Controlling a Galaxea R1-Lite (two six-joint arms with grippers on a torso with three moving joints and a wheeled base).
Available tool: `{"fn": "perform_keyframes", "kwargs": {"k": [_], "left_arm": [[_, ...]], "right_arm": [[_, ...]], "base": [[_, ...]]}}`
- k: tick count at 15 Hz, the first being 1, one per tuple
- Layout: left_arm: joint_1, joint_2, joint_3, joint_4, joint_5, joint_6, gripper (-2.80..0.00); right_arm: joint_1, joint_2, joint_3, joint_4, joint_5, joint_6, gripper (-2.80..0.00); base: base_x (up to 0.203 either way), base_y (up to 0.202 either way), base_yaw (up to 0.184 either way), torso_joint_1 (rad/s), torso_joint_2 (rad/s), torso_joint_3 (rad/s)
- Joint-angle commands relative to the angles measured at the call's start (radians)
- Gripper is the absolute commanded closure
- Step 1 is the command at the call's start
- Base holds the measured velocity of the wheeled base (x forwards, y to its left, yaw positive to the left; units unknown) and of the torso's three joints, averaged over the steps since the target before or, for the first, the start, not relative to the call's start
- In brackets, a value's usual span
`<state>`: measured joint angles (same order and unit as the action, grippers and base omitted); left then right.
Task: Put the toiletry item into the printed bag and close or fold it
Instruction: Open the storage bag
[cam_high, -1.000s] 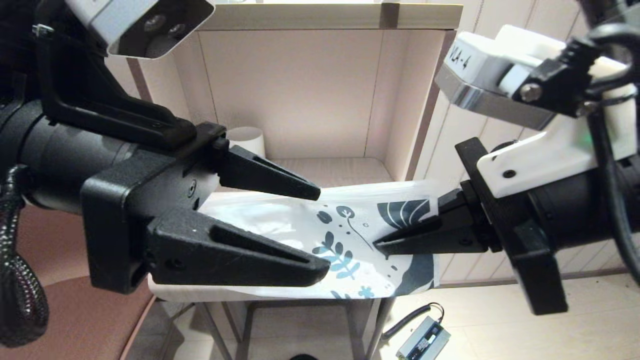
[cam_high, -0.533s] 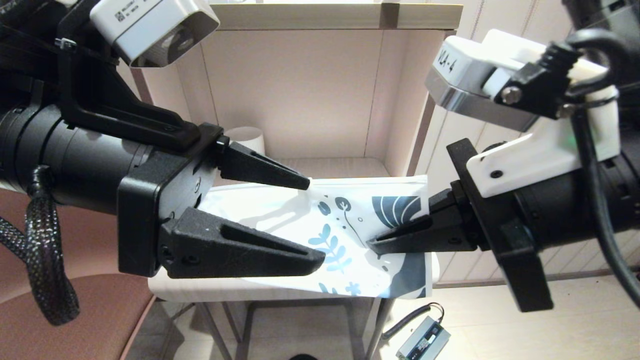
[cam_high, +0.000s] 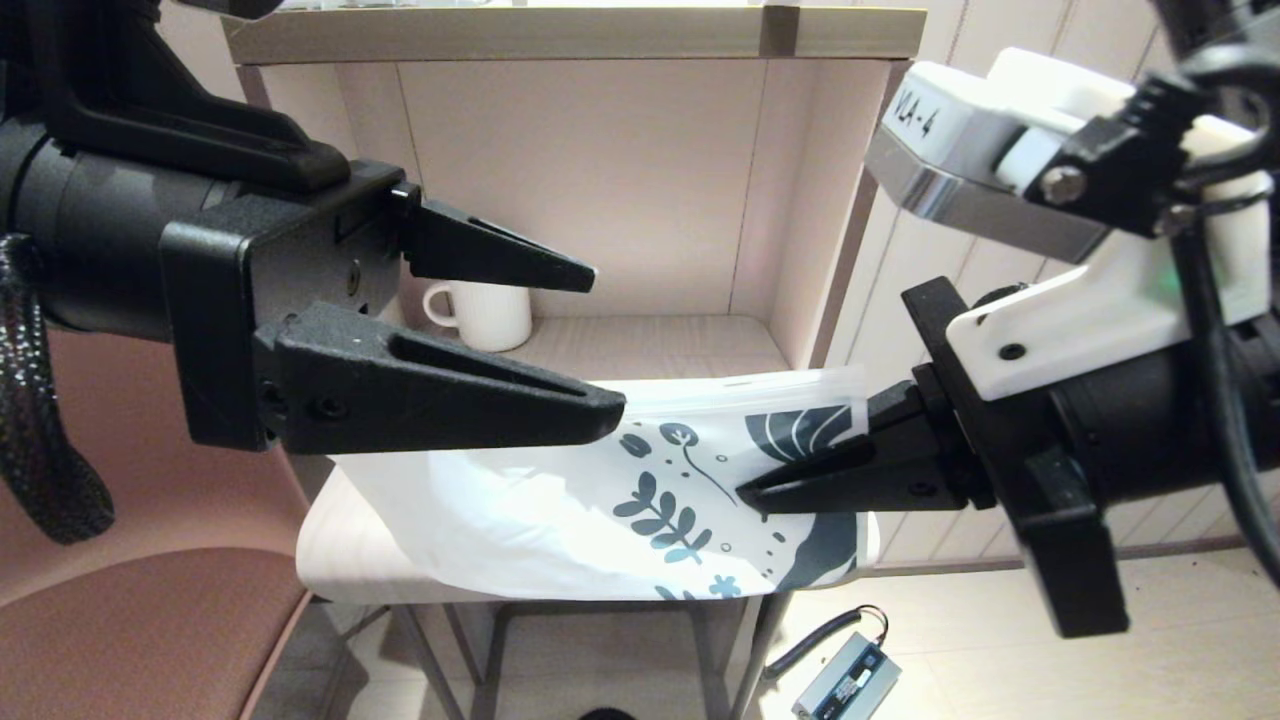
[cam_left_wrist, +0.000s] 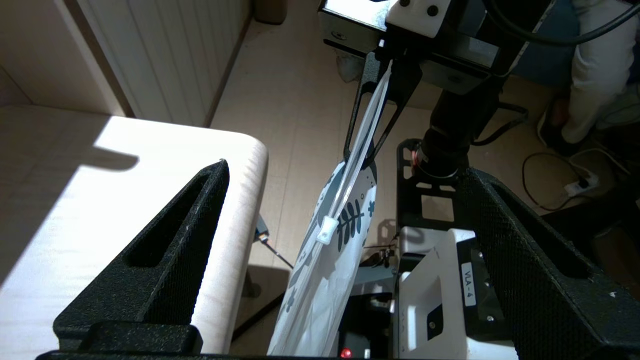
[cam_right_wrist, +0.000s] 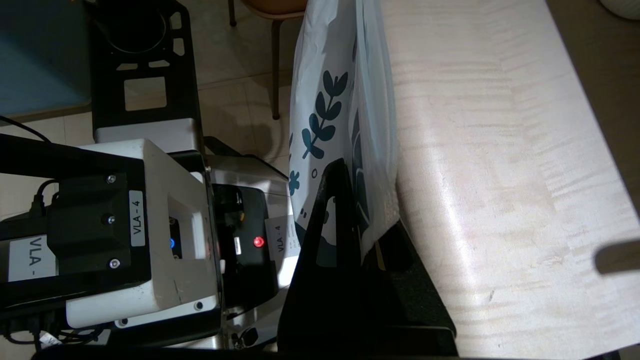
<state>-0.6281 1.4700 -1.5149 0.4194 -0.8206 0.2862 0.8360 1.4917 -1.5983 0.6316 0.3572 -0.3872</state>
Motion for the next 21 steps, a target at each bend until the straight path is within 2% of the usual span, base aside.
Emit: {"fn": "perform_keyframes", "kwargs": {"k": [1, 4, 8, 14, 21], "left_arm": [[0.001, 0.003, 0.025, 0.0, -0.005, 0.006, -2.8], [0.001, 0.023, 0.033, 0.001, -0.003, 0.041, -2.8], [0.01, 0.021, 0.036, 0.001, 0.0, 0.043, -2.8], [0.078, 0.022, 0.048, 0.002, -0.002, 0.07, -2.8], [0.096, 0.019, 0.064, 0.004, 0.001, 0.09, -2.8]], "right_arm": [[0.0, 0.005, -0.008, 0.003, 0.002, -0.004, 0.0], [0.0, 0.01, -0.02, -0.001, 0.002, -0.009, 0.0], [0.002, 0.021, -0.02, -0.006, 0.002, -0.009, 0.0], [0.002, 0.019, -0.016, -0.006, 0.002, -0.009, 0.0], [0.002, 0.019, -0.019, -0.006, 0.003, -0.009, 0.0]], "base": [[0.0, 0.0, 0.0, 0.0, 0.0, 0.0], [0.0, 0.0, 0.0, 0.0, 0.0, 0.0], [0.0, 0.0, 0.0, 0.0, 0.0, 0.0], [0.0, 0.0, 0.0, 0.0, 0.0, 0.0], [0.0, 0.0, 0.0, 0.0, 0.0, 0.0]]}}
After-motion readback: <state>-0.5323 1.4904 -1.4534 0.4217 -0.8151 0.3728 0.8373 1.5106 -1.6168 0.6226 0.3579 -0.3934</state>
